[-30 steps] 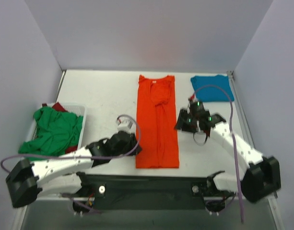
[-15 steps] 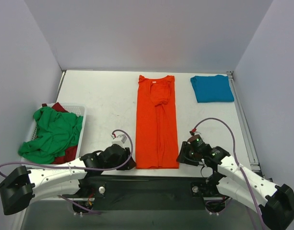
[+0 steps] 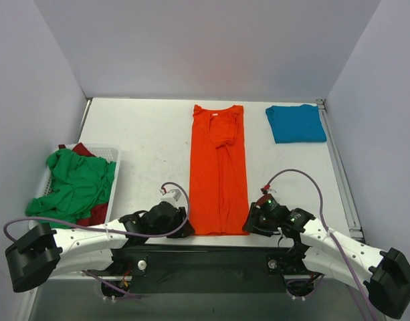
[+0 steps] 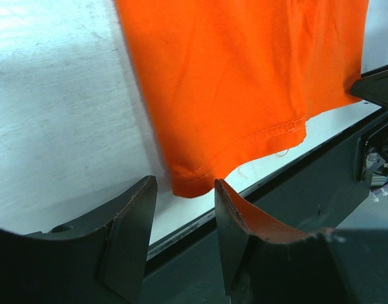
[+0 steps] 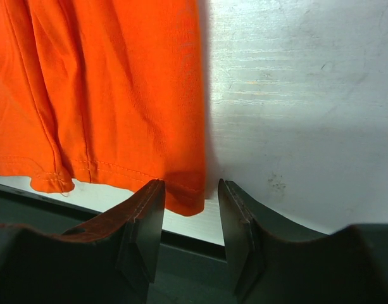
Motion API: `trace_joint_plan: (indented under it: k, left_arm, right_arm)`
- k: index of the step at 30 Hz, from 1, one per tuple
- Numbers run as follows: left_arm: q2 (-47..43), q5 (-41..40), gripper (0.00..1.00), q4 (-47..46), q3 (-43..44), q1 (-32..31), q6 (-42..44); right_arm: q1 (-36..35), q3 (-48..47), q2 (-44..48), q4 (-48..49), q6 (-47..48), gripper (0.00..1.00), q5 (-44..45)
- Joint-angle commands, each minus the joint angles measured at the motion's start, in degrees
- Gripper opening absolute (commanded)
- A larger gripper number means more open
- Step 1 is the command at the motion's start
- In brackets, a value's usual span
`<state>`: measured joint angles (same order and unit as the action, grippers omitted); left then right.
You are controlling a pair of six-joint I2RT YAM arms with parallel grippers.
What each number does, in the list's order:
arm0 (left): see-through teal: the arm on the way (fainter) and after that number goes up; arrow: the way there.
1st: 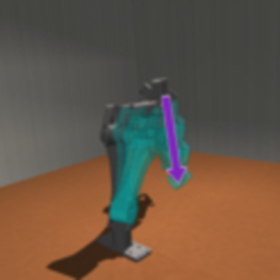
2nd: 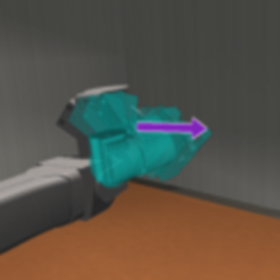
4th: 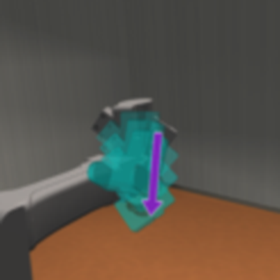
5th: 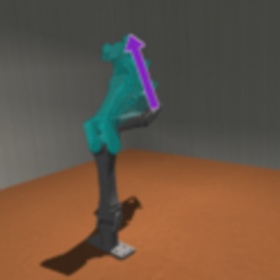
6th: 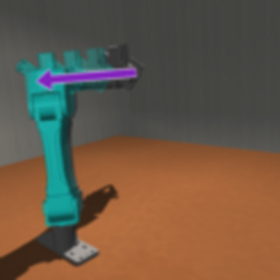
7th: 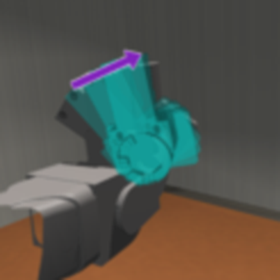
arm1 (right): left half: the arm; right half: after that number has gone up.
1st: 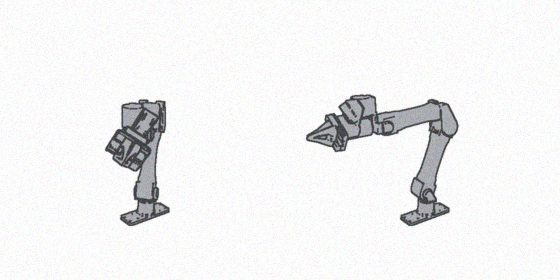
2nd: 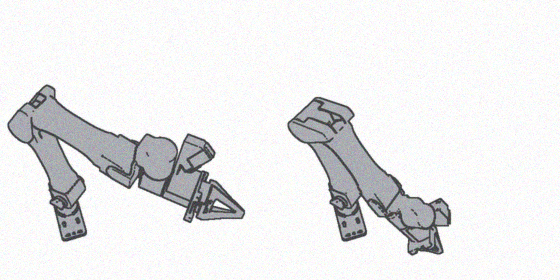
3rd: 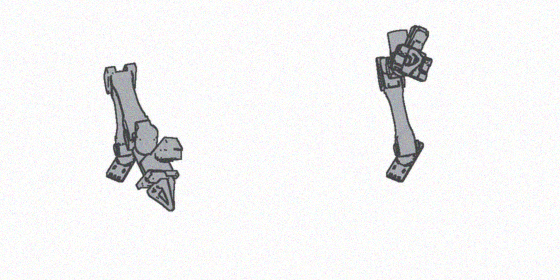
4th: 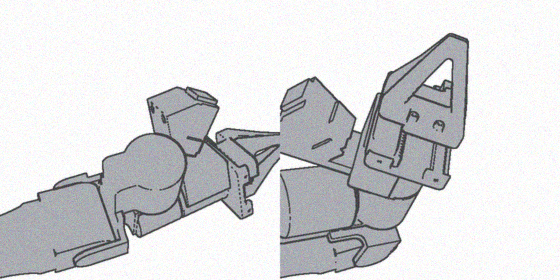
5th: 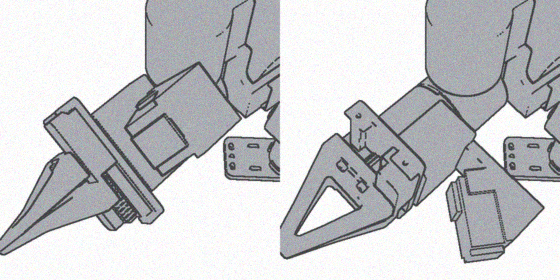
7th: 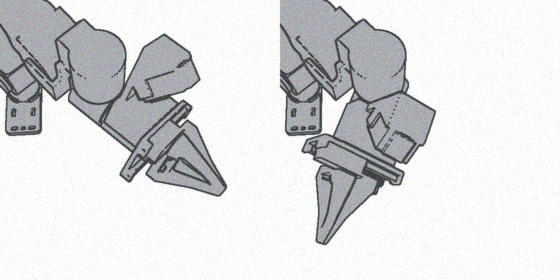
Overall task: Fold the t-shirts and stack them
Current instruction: Grab the bottom of the folded rectangular tshirt with both arms
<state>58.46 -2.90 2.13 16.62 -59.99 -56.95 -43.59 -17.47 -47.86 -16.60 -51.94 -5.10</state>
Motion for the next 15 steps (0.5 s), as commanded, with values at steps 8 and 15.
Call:
trace_joint_plan:
  k: [8, 15]
  left_arm:
    - [4.6, -0.4, 0.32, -3.6, -0.5, -1.4, -1.6]
    - [4.7, -0.2, 0.05, -2.2, 0.7, -2.3, -2.0]
  right_arm:
    - [-0.4, 5.6, 2.6, -0.7, -3.4, 0.29, 0.8]
    - [-0.4, 5.9, 4.6, -2.8, -3.3, 0.09, -0.2]
